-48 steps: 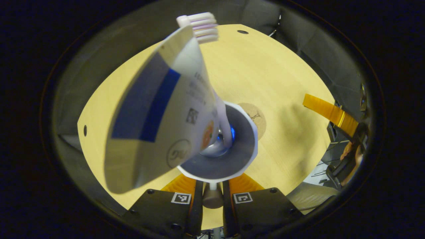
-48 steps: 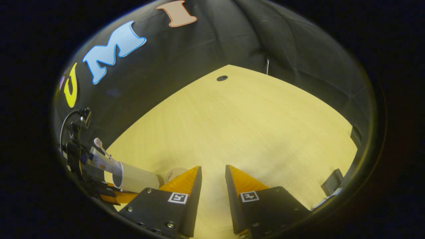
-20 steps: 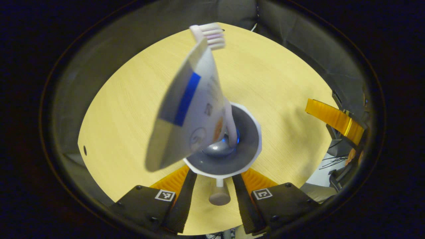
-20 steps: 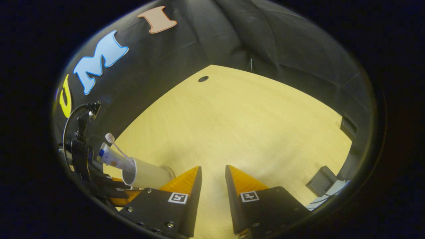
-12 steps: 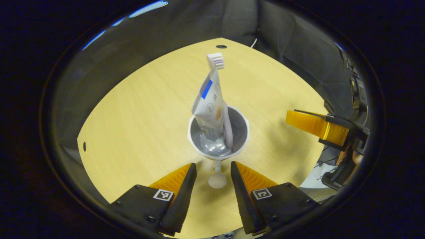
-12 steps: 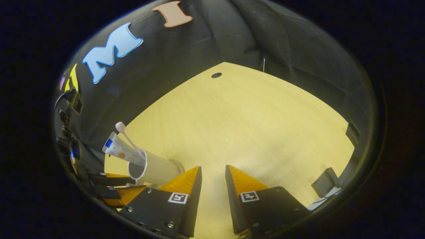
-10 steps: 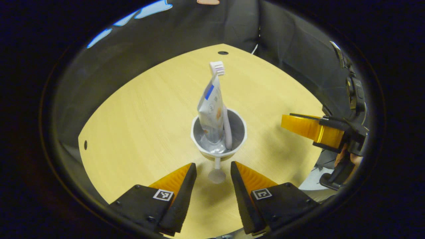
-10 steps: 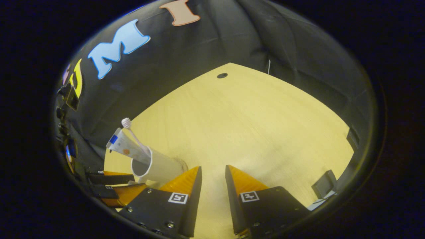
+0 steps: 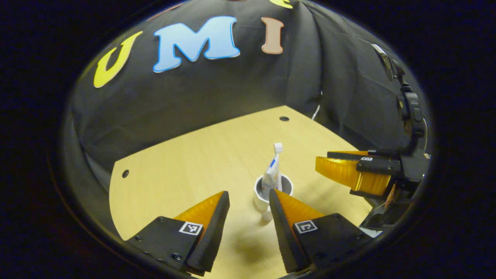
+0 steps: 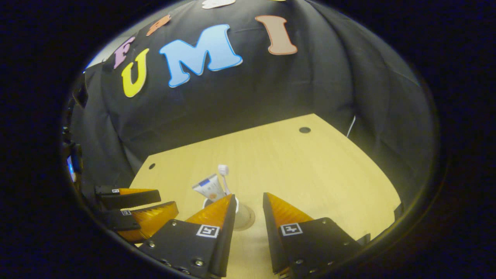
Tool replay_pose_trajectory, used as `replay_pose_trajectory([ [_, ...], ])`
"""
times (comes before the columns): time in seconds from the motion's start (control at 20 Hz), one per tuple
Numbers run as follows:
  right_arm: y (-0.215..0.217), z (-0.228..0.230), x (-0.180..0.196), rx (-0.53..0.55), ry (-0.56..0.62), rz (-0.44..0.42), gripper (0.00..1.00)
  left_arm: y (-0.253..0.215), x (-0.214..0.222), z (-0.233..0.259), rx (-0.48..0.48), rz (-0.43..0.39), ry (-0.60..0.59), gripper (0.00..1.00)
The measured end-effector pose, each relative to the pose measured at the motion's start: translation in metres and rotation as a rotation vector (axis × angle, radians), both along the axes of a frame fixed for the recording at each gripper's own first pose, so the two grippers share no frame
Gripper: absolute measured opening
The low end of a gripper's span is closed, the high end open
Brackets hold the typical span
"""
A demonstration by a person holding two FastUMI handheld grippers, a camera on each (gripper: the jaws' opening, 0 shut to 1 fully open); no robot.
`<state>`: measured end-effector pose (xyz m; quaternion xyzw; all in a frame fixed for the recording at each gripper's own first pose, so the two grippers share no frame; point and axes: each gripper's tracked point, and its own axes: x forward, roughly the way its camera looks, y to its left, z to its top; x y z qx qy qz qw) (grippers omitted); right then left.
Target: Put the toothbrush and toothpaste on the desktop into the cup, then pick up the cup and place it on the coaster on the desktop.
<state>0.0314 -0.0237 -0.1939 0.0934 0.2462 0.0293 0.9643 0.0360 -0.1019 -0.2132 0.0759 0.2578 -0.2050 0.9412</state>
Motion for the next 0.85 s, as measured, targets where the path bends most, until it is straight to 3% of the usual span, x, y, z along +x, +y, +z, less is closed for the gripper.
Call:
replay_pose_trajectory([
  [0.2,0.022,0.062,0.013,-0.008,-0.120,0.060,0.42,0.018,-0.009,0.042,-0.074,0.089,-0.183,0.72],
  [0.55,0.052,0.185,0.029,0.002,-0.364,0.125,0.42,0.028,-0.029,0.060,-0.212,0.186,-0.463,0.70],
  [0.75,0.063,0.228,0.028,0.023,-0.455,0.138,0.39,0.037,-0.030,0.065,-0.251,0.238,-0.597,0.71],
  [0.85,0.066,0.239,0.026,0.003,-0.490,0.139,0.42,0.040,-0.032,0.064,-0.247,0.258,-0.632,0.71],
])
